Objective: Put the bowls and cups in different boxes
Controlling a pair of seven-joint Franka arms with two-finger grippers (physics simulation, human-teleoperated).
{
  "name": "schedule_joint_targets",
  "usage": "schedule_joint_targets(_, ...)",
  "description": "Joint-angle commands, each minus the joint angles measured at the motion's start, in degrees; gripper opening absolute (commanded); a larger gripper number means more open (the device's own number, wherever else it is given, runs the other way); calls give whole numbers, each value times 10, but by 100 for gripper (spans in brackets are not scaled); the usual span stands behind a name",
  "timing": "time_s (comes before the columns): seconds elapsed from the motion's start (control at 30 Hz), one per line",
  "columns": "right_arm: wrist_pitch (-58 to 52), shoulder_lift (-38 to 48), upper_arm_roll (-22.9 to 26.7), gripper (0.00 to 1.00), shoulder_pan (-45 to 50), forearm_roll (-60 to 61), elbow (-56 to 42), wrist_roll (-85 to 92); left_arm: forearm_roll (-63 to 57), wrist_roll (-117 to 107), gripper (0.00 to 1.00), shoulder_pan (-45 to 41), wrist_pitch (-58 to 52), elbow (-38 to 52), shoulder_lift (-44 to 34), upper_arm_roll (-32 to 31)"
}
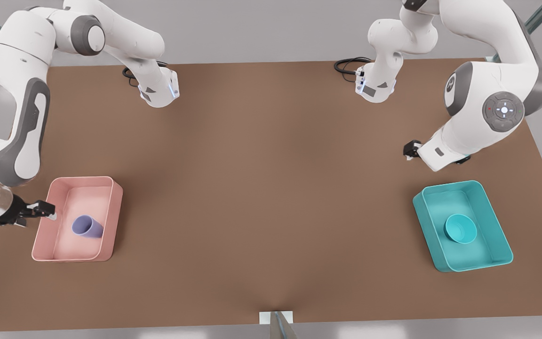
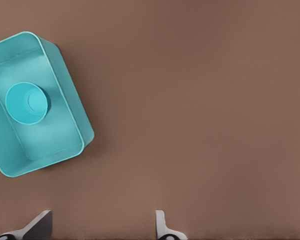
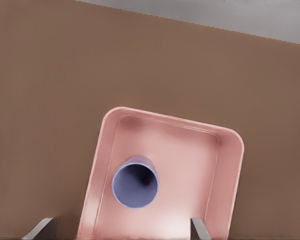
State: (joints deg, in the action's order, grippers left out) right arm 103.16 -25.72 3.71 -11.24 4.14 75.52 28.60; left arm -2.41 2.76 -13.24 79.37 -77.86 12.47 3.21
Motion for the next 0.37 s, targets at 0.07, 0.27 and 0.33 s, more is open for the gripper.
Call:
schedule_joint_targets(0.07, -210, 39, 1, 100, 75, -5, -19, -207, -2, -82, 100, 2, -75, 10, -1, -3)
schedule_joint_targets(0.27, -181, 160, 0, 100, 109, -29, 90, -268, -1, -82, 100, 3, -84, 9, -22, -3)
schedule_joint_targets(0.33, -183, 165, -1, 100, 109, -28, 94, -269, -1, -82, 100, 3, -84, 8, -22, -4)
